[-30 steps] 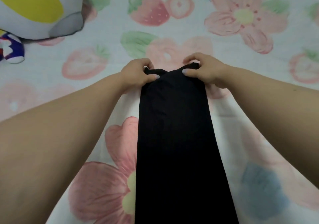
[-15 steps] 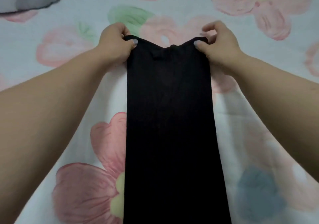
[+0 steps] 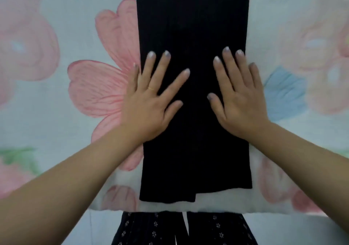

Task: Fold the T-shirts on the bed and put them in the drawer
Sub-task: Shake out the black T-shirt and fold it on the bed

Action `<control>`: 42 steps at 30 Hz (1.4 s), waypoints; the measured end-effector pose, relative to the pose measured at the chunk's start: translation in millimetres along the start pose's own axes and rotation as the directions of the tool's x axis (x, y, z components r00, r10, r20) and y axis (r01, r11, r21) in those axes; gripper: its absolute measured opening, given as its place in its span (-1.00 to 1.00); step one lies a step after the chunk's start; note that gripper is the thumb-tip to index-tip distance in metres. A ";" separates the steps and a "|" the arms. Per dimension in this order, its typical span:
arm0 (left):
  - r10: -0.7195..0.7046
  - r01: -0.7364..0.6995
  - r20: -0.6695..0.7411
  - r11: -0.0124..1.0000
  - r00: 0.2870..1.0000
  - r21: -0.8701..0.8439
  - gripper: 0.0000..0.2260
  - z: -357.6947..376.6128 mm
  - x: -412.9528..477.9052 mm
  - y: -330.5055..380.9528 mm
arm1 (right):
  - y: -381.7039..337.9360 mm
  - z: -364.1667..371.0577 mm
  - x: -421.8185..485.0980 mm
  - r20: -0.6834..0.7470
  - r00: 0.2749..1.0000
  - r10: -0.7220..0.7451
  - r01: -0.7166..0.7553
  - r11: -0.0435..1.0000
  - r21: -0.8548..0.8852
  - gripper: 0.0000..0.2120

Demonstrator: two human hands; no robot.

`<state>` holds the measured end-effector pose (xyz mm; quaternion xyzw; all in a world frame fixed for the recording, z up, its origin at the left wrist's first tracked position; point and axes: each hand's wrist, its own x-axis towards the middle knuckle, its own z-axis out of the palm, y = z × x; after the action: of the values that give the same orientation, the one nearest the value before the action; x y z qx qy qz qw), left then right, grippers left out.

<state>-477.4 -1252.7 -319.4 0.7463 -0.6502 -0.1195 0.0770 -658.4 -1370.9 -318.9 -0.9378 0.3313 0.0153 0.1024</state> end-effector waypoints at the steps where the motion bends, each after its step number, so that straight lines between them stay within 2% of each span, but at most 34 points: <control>1: 0.046 -0.047 0.026 0.998 0.999 0.035 -0.52 4.4 -23.3 6.5 | -1.2 2.7 -20.3 0.000 0.999 -0.040 0.040 0.999 -0.019 -0.46; 4: 0.032 -0.031 0.097 0.999 0.995 -0.008 -0.56 7.5 -85.1 23.3 | -5.8 5.0 -78.4 0.063 0.996 -0.070 0.072 0.997 -0.023 -0.48; 7: -0.029 0.046 0.097 0.983 0.995 -0.179 -0.62 2.7 -121.8 35.8 | -14.2 -3.5 -118.1 0.138 0.990 -0.023 0.015 0.998 0.059 -0.49; 9: -0.173 0.185 0.065 0.924 0.983 -0.336 -0.64 -2.6 -138.1 47.4 | -21.5 -10.5 -134.5 0.136 0.989 0.058 -0.080 0.983 0.166 -0.49; 10: -0.291 0.290 0.062 0.864 0.955 -0.412 -0.63 -6.2 -143.8 54.3 | -26.2 -14.3 -140.8 0.137 0.974 0.180 -0.209 0.946 0.247 -0.47; 11: -0.412 0.395 0.075 0.783 0.908 -0.481 -0.59 -10.6 -147.5 60.6 | -31.4 -19.7 -143.9 0.153 0.927 0.343 -0.375 0.861 0.344 -0.43; 12: -0.506 0.480 0.111 0.693 0.855 -0.537 -0.51 -15.9 -148.2 65.9 | -35.2 -26.4 -143.9 0.212 0.844 0.493 -0.534 0.727 0.432 -0.38; 13: -0.553 0.537 0.174 0.607 0.815 -0.586 -0.42 -21.3 -147.0 69.6 | -37.8 -32.4 -143.2 0.304 0.753 0.584 -0.650 0.586 0.483 -0.34; 14: -0.558 0.571 0.246 0.538 0.793 -0.620 -0.37 -26.7 -144.7 71.8 | -39.9 -38.1 -141.8 0.412 0.683 0.603 -0.722 0.474 0.504 -0.33; 15: -0.539 0.599 0.328 0.467 0.776 -0.650 -0.37 -31.4 -142.5 72.1 | -40.5 -43.4 -140.1 0.500 0.654 0.567 -0.750 0.405 0.522 -0.35; 18: -0.507 0.672 0.524 0.160 0.684 -0.723 -0.53 -54.8 -124.6 64.5 | -39.8 -68.5 -123.7 0.620 0.660 0.424 -0.741 0.231 0.630 -0.50; 20: -0.528 0.638 0.575 -0.078 0.625 -0.766 -0.66 -73.3 -102.2 57.5 | -35.1 -86.0 -103.2 0.638 0.651 0.412 -0.711 0.036 0.702 -0.61; 22: -0.549 0.520 0.602 -0.319 0.580 -0.793 -0.72 -94.1 -70.6 49.5 | -27.1 -101.7 -75.2 0.640 0.630 0.439 -0.632 -0.190 0.752 -0.70; 24: -0.544 0.336 0.613 -0.527 0.573 -0.781 -0.78 -113.8 -30.2 38.0 | -17.8 -114.9 -36.3 0.654 0.603 0.457 -0.527 -0.388 0.756 -0.70; 26: -0.504 0.213 0.626 -0.652 0.595 -0.728 -0.75 -127.6 17.4 20.6 | -8.4 -125.5 12.8 0.677 0.584 0.449 -0.411 -0.555 0.723 -0.71; 28: -0.486 0.149 0.638 -0.714 0.597 -0.684 -0.78 -136.7 67.3 0.9 | 1.3 -133.6 65.2 0.685 0.581 0.439 -0.339 -0.635 0.694 -0.79; 31: -0.513 0.043 0.603 -0.739 0.611 -0.672 -0.86 -141.9 132.2 -25.9 | 15.2 -137.0 131.5 0.621 0.633 0.462 -0.288 -0.604 0.743 -0.88; 34: -0.531 0.046 0.511 -0.662 0.676 -0.748 -0.70 -133.0 170.1 -49.4 | 25.9 -127.4 169.7 0.523 0.651 0.551 -0.286 -0.460 0.841 -0.70; 35: -0.546 0.122 0.487 -0.571 0.682 -0.812 -0.65 -125.5 175.0 -54.6 | 27.7 -120.5 174.0 0.487 0.634 0.601 -0.324 -0.366 0.872 -0.60; 36: -0.591 0.249 0.465 -0.413 0.659 -0.876 -0.58 -116.2 175.4 -57.0 | 28.5 -111.8 174.5 0.452 0.603 0.657 -0.395 -0.247 0.885 -0.52; 38: -0.744 0.495 0.368 -0.057 0.558 -0.867 -0.49 -92.3 166.4 -59.0 | 27.4 -90.2 167.5 0.381 0.542 0.749 -0.552 -0.025 0.834 -0.44; 39: -0.804 0.560 0.297 0.054 0.515 -0.827 -0.50 -81.3 160.6 -59.0 | 26.0 -79.1 162.6 0.364 0.536 0.762 -0.605 0.046 0.795 -0.43; 40: -0.832 0.590 0.248 0.113 0.497 -0.799 -0.52 -72.5 155.6 -58.4 | 24.5 -70.2 158.5 0.355 0.549 0.757 -0.627 0.092 0.773 -0.42; 42: -0.829 0.575 0.207 0.160 0.519 -0.802 -0.54 -61.0 154.5 -58.6 | 25.9 -59.6 159.6 0.342 0.607 0.717 -0.603 0.135 0.786 -0.47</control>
<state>-385.2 -1399.6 -288.8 0.8461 -0.0719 -0.3102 0.4274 -552.5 -1501.3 -280.7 -0.5097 0.6742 -0.1603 0.5099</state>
